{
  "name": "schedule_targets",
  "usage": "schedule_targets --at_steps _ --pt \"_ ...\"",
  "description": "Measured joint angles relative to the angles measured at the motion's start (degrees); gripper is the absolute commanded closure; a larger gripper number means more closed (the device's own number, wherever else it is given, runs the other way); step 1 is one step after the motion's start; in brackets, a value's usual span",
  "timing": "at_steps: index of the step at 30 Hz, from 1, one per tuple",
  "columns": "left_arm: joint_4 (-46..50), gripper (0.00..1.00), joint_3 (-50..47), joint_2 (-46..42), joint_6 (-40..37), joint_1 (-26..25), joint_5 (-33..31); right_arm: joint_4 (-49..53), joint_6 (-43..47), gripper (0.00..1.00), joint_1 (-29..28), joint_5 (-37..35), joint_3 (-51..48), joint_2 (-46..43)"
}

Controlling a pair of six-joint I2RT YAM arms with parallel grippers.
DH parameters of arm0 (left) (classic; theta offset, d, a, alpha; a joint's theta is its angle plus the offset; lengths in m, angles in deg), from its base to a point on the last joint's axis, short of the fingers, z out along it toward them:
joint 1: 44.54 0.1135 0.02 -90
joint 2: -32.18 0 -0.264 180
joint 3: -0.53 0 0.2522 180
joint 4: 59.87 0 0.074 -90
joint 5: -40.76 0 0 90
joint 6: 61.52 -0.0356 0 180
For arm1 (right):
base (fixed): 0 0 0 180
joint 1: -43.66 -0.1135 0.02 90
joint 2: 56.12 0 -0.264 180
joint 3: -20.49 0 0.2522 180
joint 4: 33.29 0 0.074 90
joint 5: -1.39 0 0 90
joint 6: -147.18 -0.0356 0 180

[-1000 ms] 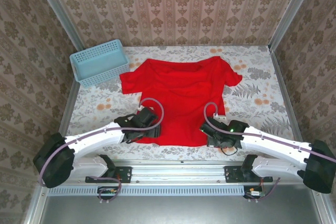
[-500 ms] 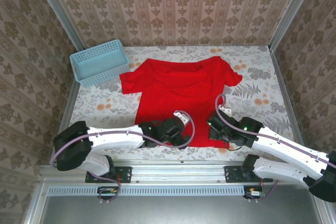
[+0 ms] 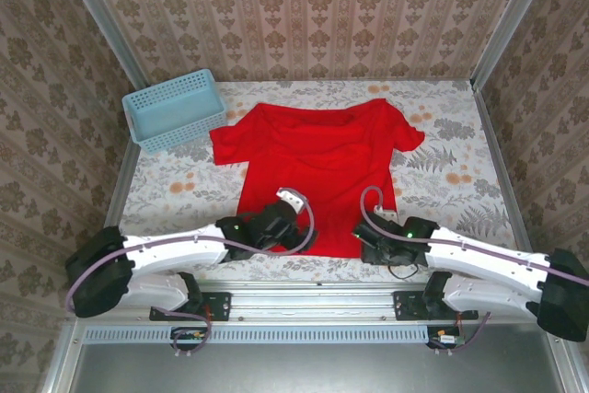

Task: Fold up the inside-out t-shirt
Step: Turn the T-shirt inside out at the center of the table.

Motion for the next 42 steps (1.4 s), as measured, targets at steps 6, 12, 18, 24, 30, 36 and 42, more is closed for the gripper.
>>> schedule_targets --at_steps 6,12,18,24,30,36,42 --pt "0.15 0.06 -3.80 -4.74 2.14 4.72 -0.02 -3.13 -0.02 0.59 -2.71 0.24 1.27 7.50" --pt "0.33 0.07 -4.90 -8.02 3.69 6.71 -0.15 -8.52 0.20 0.59 -5.18 0.96 6.62 14.47" --pt "1.66 0.07 -7.10 -10.27 4.96 8.13 -0.50 -12.70 0.17 0.59 -5.25 2.69 7.69 21.79" --pt "2.54 0.07 -7.78 -11.87 5.57 8.48 -0.63 -14.43 -0.07 0.67 -5.25 3.78 8.61 26.75" --pt "2.69 0.07 -8.00 -11.98 5.62 8.79 -0.61 -14.45 -0.26 0.87 -5.22 3.58 9.35 27.43" --pt "2.45 0.07 -8.04 -11.72 5.57 8.85 0.55 -13.70 0.15 0.95 -5.22 3.17 9.86 27.28" --pt "1.99 0.07 -7.82 -8.87 4.37 6.75 1.29 -9.44 0.87 0.98 -5.18 1.27 11.15 21.20"
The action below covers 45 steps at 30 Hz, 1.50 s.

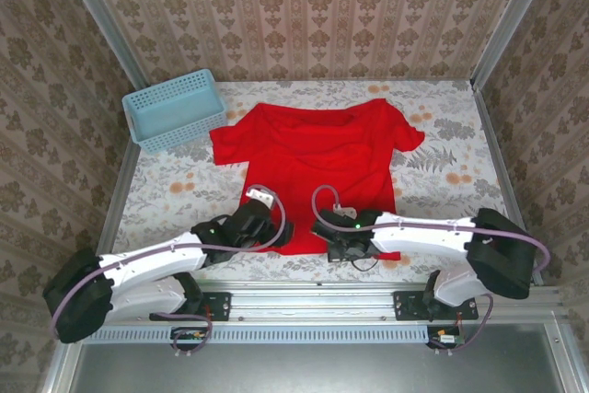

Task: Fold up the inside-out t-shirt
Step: Turn the T-shirt inside out at the center of the table.

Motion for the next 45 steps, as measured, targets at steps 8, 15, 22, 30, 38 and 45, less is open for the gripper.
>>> schedule_targets --at_steps 8,15,22,30,38,45 --pt "-2.54 0.04 5.33 6.51 -5.35 -7.26 -0.42 1.81 1.77 1.00 1.99 -0.44 0.66 -9.31" --pt "-6.58 0.04 8.92 12.09 -9.16 -9.29 1.22 1.64 2.60 1.00 4.59 1.09 0.52 -11.58" --pt "-7.45 0.02 11.06 16.48 -11.06 -11.13 1.60 0.74 2.89 1.00 4.98 2.32 -0.04 -13.00" --pt "-10.19 0.11 14.16 21.59 -12.09 -11.08 -0.22 -0.98 3.82 1.00 6.27 2.82 0.09 -14.82" --pt "-12.70 0.49 15.02 22.38 -12.20 -8.15 -1.14 -1.79 3.82 1.00 7.74 3.63 0.02 -20.44" --pt "-11.96 0.90 16.35 22.10 -12.11 -6.40 -0.55 -3.91 4.09 0.88 9.16 3.54 -2.32 -21.33"
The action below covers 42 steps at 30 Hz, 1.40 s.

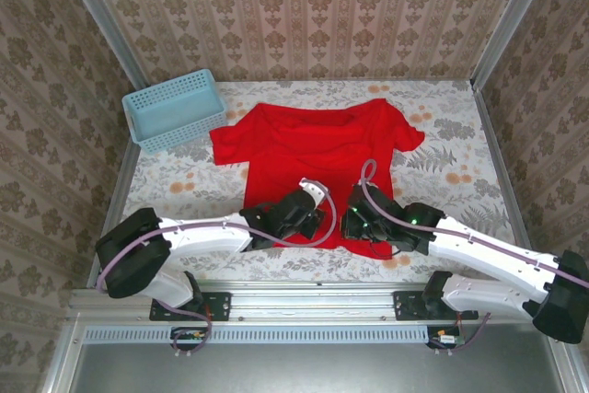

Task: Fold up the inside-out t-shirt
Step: Turn the T-shirt inside out at the center of the table.

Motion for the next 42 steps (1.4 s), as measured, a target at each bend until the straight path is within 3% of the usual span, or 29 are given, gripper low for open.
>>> schedule_targets --at_steps 5,11,16,25,35,42 --pt "2.51 0.98 3.58 -2.36 0.28 2.82 2.86 -5.44 4.98 0.63 -1.03 -5.20 -6.91 -3.89" --pt "5.44 0.96 9.40 -5.60 0.35 6.45 6.45 -12.04 12.61 0.50 -7.74 -12.50 -13.40 -6.49" --pt "8.55 0.94 12.09 -6.19 0.31 7.30 8.39 -20.09 17.55 0.48 -12.33 -14.75 -13.55 -1.60" --pt "12.70 0.91 14.25 -6.88 -0.11 8.57 10.56 -32.11 23.54 0.44 -12.35 -14.86 -13.51 14.29" --pt "13.64 0.91 14.84 -8.76 -0.37 8.96 11.74 -37.99 26.99 0.43 -6.21 -9.03 -7.32 27.98" --pt "15.52 0.91 15.56 -11.74 -1.40 9.57 11.74 -37.66 28.72 0.34 -1.38 -9.90 -4.85 28.63"
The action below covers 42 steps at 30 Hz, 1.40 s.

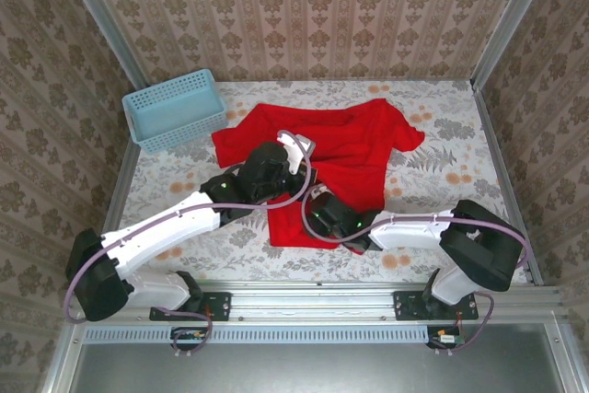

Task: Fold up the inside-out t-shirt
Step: Turn the T-shirt inside out at the center of the table.

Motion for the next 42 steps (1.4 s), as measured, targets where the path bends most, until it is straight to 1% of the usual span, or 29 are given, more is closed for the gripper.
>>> schedule_targets --at_steps 3,7,12,16,22,27,28,29,35,42 --pt "1.20 0.91 1.01 -1.16 -0.63 0.00 0.02 0.28 1.36 0.33 3.21 -0.37 0.09 0.00" --pt "1.60 0.91 2.23 -2.14 -1.36 0.11 0.09 0.24 2.62 0.30 6.58 -1.16 0.44 0.42" --pt "3.45 0.91 5.27 -2.23 -1.68 0.61 0.81 -0.09 3.85 0.27 8.20 -6.36 3.93 3.80" --pt "4.20 0.91 8.04 -2.21 -1.66 0.63 2.16 -0.09 3.76 0.24 9.62 -9.60 9.09 8.00" --pt "5.99 0.93 15.19 -1.16 -1.64 0.55 2.80 0.96 2.27 0.18 12.70 -10.73 18.97 16.20" --pt "8.33 0.93 22.43 1.53 -2.08 -1.64 1.64 5.88 -0.17 0.13 14.40 -10.95 28.24 24.06" --pt "8.74 0.93 23.21 1.79 -2.19 -2.12 1.40 6.88 -0.72 0.12 14.71 -10.95 29.55 25.07" --pt "9.20 0.93 24.06 2.05 -2.47 -2.69 1.20 8.31 -1.66 0.08 15.19 -10.95 31.17 26.23" --pt "11.37 0.93 27.52 3.23 -3.21 -4.83 -0.04 17.31 -5.86 0.00 18.75 -11.13 41.57 32.92" --pt "13.77 0.93 34.42 4.59 -4.68 -8.48 -1.99 29.94 -9.68 0.00 20.24 -12.17 57.22 41.51"
